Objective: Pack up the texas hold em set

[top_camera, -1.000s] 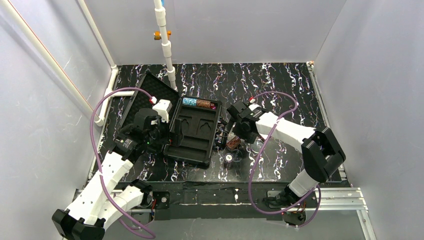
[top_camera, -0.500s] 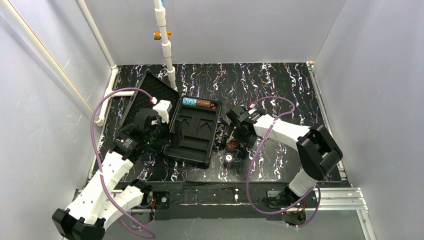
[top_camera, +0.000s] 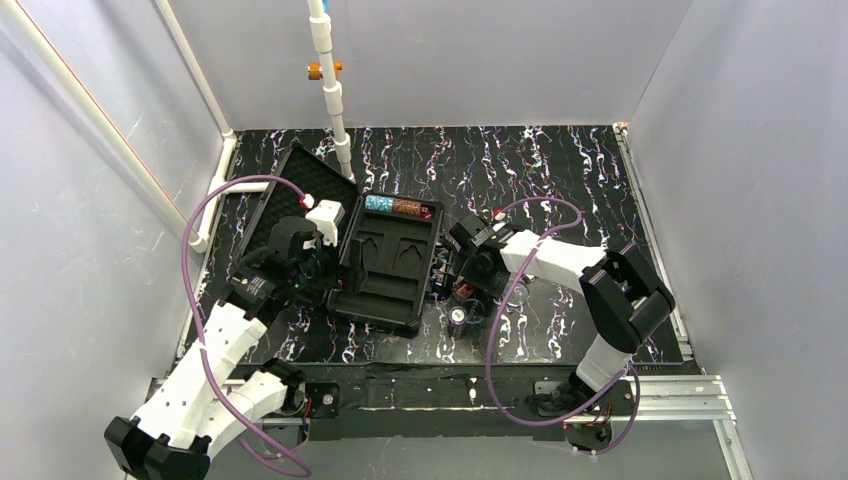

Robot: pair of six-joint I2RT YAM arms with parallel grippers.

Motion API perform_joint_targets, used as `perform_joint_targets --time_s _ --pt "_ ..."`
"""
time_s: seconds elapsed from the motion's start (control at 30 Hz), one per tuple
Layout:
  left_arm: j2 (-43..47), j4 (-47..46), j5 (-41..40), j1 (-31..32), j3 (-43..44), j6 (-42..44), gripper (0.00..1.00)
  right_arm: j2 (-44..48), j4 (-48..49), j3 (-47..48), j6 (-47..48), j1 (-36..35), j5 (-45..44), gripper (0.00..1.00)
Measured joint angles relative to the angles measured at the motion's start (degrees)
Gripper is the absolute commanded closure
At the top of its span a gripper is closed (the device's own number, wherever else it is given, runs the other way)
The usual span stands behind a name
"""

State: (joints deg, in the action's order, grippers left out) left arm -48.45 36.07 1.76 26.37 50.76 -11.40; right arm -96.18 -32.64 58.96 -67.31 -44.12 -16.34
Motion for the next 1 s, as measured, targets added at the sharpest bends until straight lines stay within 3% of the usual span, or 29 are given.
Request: perform_joint_targets --time_s 0.13,0.53,1.0 --pt "0.0 0.0 -0.2 0.0 0.0 0.0 0.01 -0.2 0.3 0.0 0.1 -0.1 0.0 0.23" --pt "0.0 0.0 -0.3 0.0 0.0 0.0 0.01 -0.7 2.8 0.0 1.7 -0.2 0.3 0.48" --pt "0.0 0.0 -0.3 0.0 0.0 0.0 0.01 -1.8 2.4 1.7 6.2 -0.3 -2.1 0.58"
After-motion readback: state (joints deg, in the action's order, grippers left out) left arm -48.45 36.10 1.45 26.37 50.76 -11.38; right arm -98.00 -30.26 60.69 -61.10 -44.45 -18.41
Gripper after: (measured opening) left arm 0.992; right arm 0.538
